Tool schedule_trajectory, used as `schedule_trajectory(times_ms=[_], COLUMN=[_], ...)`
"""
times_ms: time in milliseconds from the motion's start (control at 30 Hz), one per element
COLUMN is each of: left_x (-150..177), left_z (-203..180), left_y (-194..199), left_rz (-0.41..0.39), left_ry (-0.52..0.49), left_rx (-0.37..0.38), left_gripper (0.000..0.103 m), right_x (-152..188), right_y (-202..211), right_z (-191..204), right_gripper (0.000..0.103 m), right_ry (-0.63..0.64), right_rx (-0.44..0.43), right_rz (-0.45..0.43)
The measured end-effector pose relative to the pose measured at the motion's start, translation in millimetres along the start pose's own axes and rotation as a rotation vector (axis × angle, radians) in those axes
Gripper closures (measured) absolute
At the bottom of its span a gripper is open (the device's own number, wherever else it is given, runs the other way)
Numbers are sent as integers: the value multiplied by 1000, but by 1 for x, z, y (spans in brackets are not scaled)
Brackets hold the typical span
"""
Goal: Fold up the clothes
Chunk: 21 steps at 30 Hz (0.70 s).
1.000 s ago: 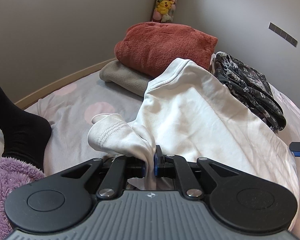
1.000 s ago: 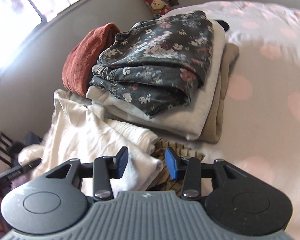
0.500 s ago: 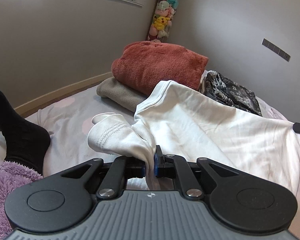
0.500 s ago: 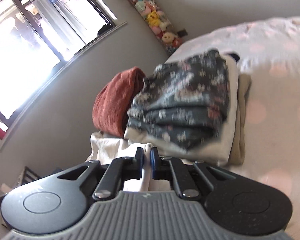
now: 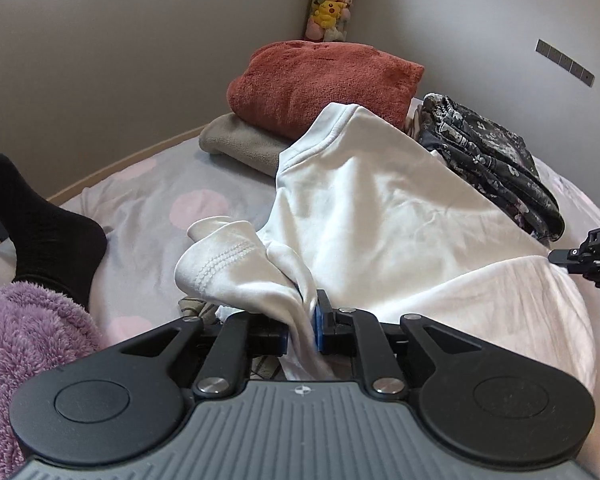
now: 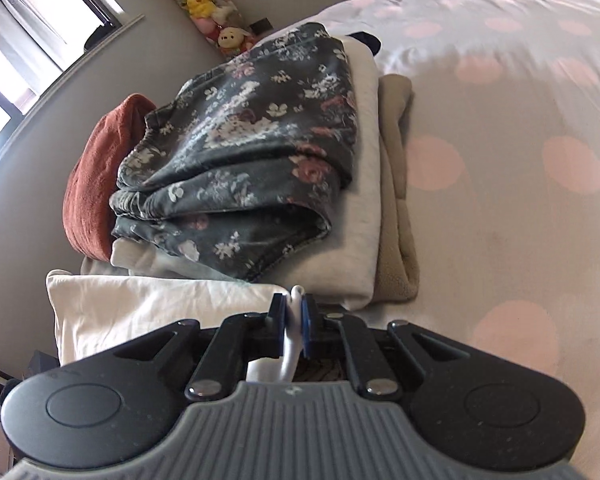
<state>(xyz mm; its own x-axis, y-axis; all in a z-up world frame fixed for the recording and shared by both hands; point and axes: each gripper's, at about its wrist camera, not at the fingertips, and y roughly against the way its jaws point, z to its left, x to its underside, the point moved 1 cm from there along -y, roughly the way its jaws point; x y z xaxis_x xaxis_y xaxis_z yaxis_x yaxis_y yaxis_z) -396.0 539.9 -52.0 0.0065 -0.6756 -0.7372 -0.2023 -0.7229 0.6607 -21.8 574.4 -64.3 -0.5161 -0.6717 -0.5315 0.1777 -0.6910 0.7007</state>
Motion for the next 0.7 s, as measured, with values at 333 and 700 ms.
schedule_trajectory(times_ms=[333, 700], left_x=[0, 3], left_z=[0, -4], left_y=[4, 7], left_rz=[-14, -25], left_ry=[11, -29], left_rx=[8, 0], left_gripper=[90, 90], right_x=[49, 152], right_y=[73, 98], right_z=[-4, -3], right_gripper=[67, 67], right_ry=[70, -15], right_rx=[-21, -54], right_rz=[-67, -40])
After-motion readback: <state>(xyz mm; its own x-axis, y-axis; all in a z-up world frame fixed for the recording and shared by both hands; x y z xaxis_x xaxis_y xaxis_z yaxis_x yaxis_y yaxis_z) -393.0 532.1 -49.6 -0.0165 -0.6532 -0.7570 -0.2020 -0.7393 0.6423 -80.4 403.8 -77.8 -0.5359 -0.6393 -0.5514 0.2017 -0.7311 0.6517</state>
